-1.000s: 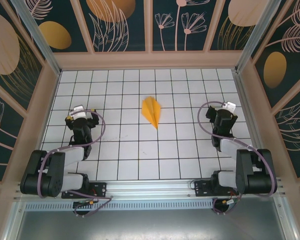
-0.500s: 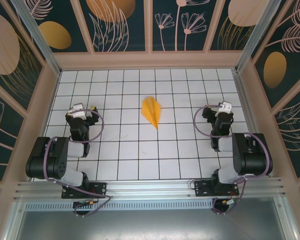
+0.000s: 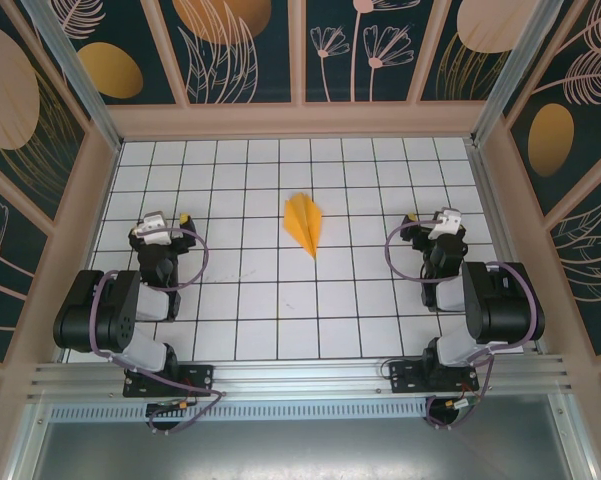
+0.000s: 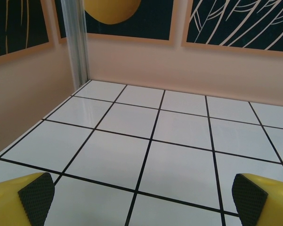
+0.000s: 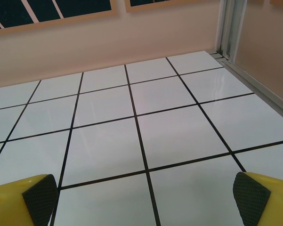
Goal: Fold a paper plane with a square sheet of paper (pick it up from the middle)
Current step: Reset both arms
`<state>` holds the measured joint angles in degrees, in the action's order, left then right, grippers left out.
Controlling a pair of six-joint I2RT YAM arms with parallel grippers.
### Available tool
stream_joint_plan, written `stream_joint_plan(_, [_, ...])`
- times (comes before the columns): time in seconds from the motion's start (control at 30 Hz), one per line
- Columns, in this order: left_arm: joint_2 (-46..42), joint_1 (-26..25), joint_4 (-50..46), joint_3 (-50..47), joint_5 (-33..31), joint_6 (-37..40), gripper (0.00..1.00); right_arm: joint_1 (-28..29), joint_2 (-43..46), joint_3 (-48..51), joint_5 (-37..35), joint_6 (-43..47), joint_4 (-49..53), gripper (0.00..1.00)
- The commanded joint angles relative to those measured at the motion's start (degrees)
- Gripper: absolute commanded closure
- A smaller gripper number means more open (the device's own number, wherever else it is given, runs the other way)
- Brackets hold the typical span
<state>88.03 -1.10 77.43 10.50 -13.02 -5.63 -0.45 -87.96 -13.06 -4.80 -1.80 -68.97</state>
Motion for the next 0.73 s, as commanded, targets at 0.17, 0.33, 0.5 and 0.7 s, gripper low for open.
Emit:
stream_joint_plan(0.17, [0.2, 0.3, 2.8, 0.6, -0.3, -0.2, 0.01, -0.5, -0.3, 0.2, 1.0, 0.4, -3.5, 0.01])
stream_joint_plan(0.33, [0.4, 0.3, 1.3, 1.4, 1.1, 0.3, 0.01, -0.5, -0.3, 0.2, 1.0, 0.4, -3.5, 0.01])
stream_joint_plan(0.5, [0.6, 0.3, 0.5, 1.9, 1.2, 0.4, 0.01, -0.5, -0.3, 0.2, 1.1, 0.4, -3.5, 0.01])
stream_joint_plan(0.7, [0.4, 0.3, 1.0, 1.6, 1.2, 0.4, 0.01, -0.5, -0.3, 0.3, 1.0, 0.4, -3.6, 0.01])
